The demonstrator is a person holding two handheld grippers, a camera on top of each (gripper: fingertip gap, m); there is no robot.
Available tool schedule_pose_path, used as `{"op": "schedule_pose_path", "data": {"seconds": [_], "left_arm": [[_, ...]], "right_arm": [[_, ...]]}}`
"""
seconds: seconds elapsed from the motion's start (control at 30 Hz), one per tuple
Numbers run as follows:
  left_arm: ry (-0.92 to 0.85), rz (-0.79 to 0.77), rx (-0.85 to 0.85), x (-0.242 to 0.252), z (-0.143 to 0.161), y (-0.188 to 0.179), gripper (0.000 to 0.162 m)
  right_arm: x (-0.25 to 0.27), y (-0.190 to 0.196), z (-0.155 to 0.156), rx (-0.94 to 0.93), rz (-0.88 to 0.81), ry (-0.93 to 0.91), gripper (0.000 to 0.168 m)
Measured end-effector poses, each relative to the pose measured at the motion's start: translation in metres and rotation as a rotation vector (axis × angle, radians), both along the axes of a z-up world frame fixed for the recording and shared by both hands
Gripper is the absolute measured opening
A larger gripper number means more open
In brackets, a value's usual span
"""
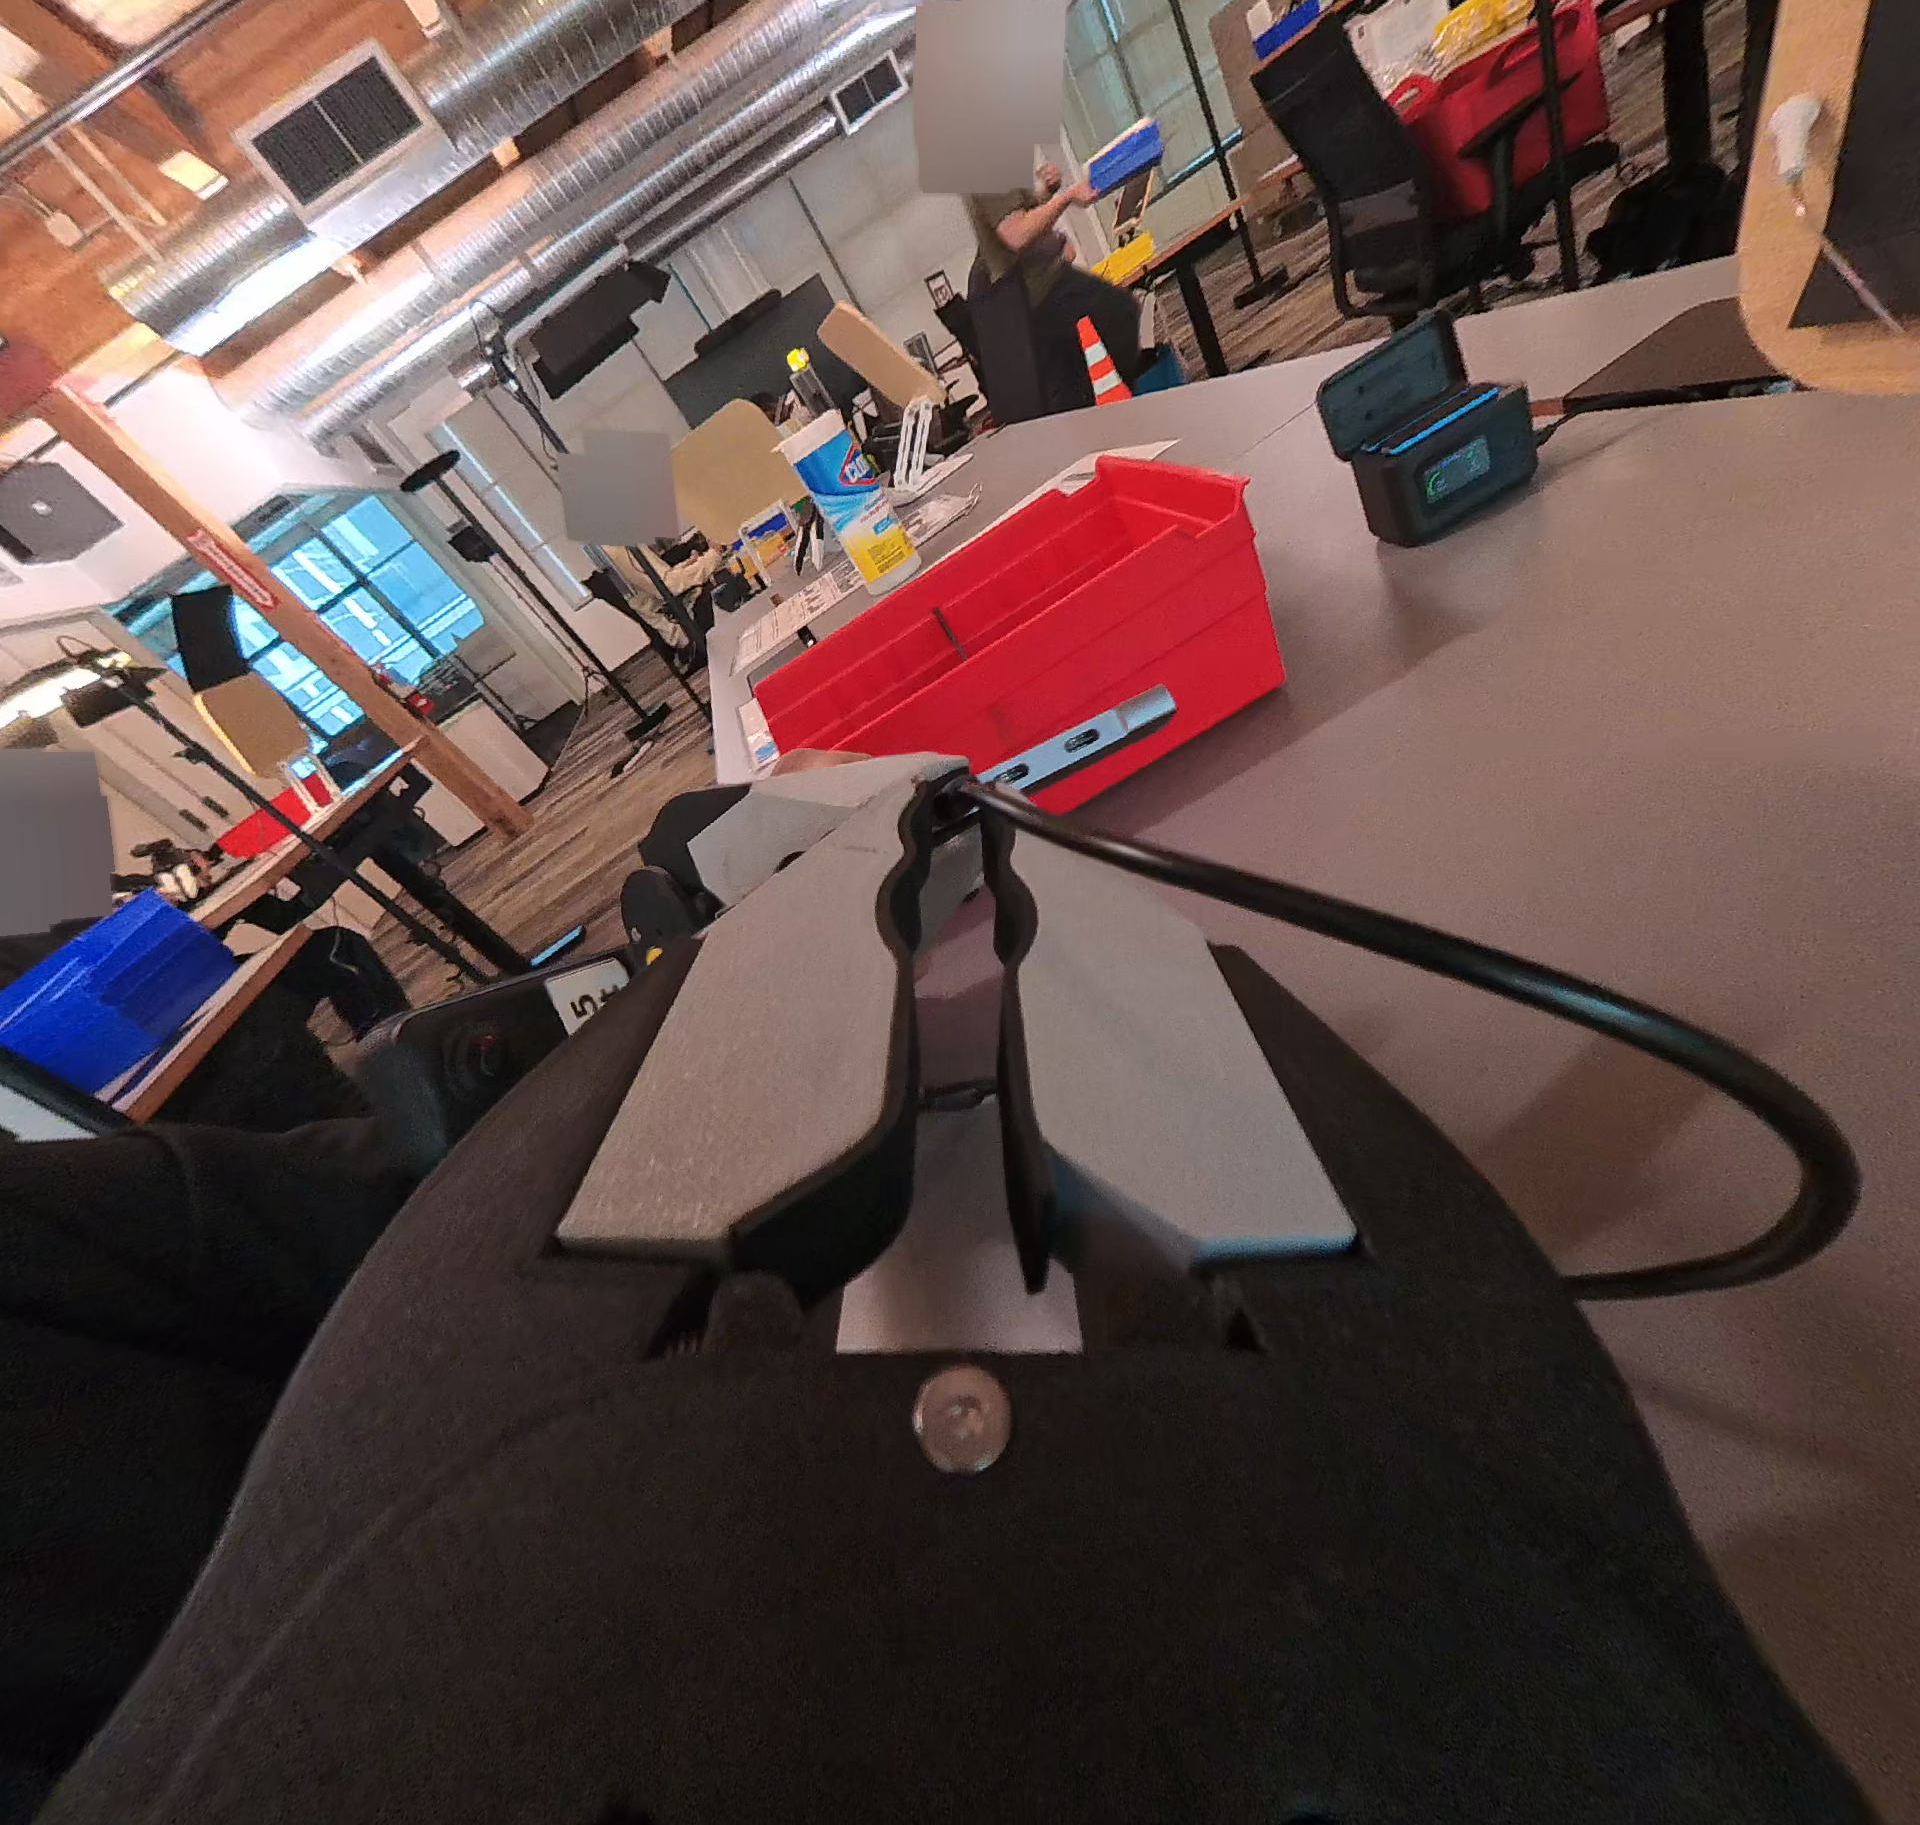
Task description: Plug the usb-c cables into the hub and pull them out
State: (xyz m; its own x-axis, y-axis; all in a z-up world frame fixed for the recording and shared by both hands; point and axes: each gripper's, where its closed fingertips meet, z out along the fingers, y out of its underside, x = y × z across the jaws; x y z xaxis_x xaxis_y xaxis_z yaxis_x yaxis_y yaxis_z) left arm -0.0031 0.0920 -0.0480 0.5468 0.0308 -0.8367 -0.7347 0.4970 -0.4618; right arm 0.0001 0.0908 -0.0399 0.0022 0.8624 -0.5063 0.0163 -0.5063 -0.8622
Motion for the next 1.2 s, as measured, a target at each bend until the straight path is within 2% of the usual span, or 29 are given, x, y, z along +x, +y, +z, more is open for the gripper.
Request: {"op": "schedule_pose_path", "data": {"seconds": [1.2], "left_arm": [[0.082, 0.04, 0.036, 0.0039, -0.001, 0.0036, 0.007]], "right_arm": [[0.0047, -0.0011, -0.0028, -0.032, 0.008, -0.032, 0.005]]}}
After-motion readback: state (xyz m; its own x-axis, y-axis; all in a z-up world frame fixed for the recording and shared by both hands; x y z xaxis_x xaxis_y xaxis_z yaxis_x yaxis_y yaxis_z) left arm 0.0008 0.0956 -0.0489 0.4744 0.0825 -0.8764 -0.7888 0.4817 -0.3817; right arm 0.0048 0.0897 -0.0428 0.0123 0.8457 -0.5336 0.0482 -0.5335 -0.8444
